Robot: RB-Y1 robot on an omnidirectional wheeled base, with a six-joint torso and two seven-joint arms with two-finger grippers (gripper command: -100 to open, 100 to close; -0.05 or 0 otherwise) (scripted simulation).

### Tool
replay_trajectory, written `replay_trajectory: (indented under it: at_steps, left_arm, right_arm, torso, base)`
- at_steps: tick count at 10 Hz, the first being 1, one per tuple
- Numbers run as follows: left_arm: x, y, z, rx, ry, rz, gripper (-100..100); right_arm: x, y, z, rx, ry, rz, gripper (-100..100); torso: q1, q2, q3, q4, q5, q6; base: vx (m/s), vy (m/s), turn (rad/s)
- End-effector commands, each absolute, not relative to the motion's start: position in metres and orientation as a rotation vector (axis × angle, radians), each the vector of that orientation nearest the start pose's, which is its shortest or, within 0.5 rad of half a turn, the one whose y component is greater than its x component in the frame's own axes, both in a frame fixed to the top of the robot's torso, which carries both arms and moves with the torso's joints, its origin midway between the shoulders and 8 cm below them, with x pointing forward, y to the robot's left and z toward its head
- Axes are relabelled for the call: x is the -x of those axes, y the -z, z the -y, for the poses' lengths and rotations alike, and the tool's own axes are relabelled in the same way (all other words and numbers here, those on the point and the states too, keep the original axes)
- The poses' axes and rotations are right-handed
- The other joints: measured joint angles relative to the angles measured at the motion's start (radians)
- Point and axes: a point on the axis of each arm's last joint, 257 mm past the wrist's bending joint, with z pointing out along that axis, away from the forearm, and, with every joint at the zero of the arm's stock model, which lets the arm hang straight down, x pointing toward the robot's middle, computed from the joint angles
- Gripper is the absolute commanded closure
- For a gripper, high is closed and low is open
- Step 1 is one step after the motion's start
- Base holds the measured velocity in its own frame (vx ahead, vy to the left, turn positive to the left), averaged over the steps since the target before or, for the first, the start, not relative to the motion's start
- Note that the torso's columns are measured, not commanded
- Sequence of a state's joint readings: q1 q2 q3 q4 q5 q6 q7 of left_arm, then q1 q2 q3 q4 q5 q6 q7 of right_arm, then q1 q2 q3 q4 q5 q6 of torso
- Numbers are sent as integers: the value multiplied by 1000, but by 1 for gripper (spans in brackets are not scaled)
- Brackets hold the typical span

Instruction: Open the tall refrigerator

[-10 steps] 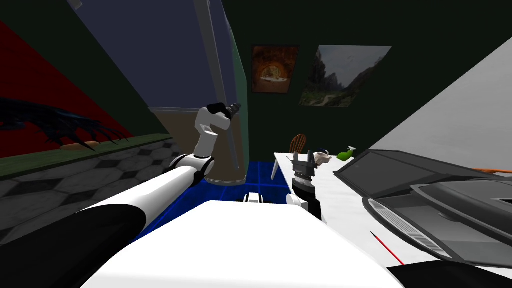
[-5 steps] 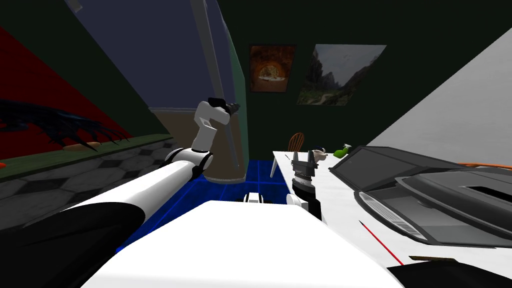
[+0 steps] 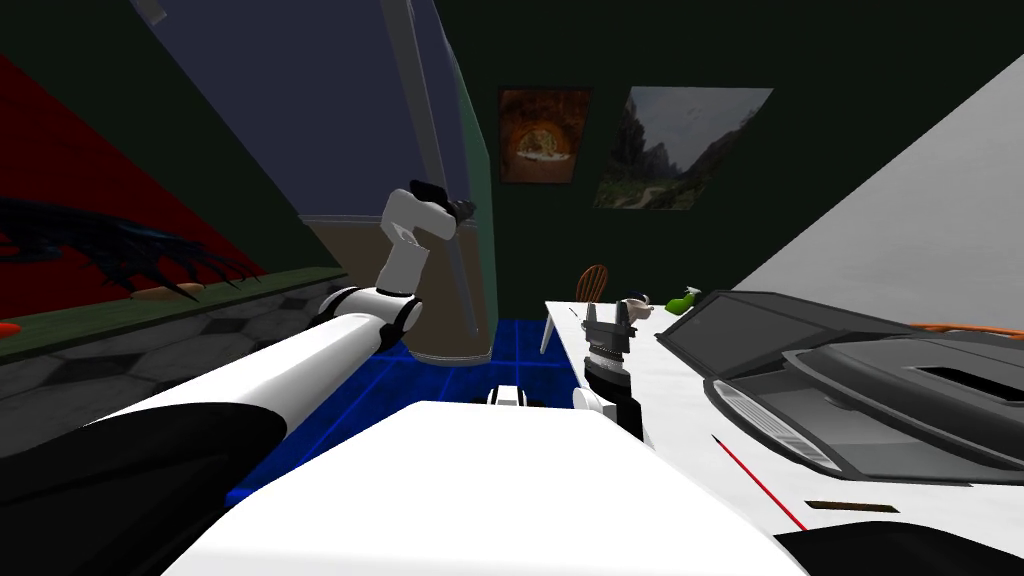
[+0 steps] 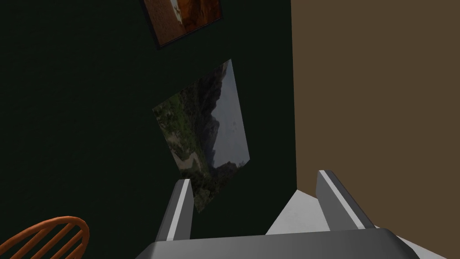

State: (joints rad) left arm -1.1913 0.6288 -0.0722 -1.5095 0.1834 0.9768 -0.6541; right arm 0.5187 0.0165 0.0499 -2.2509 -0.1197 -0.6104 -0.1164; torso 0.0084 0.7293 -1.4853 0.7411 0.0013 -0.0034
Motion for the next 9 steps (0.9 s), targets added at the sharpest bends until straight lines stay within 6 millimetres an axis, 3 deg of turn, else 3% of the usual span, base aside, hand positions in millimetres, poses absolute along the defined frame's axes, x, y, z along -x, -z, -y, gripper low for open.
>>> replay_trajectory:
  at_steps: [1,9]
  left_arm:
    - [-658,-298,-257,365,336,-1399,-100]
    - [-666,-312,-290,450,260,-1468,-100]
  right_arm:
    - [-329,-25,282,-740,-1533,-435,0]
    - [-329,-25,282,-740,-1533,-436,0]
  torso:
    - [1,2,1,2,0,-1]
    - [11,20,16,10,6,-11]
  base:
    - [-82,-28,6]
    - [-57,-18,9]
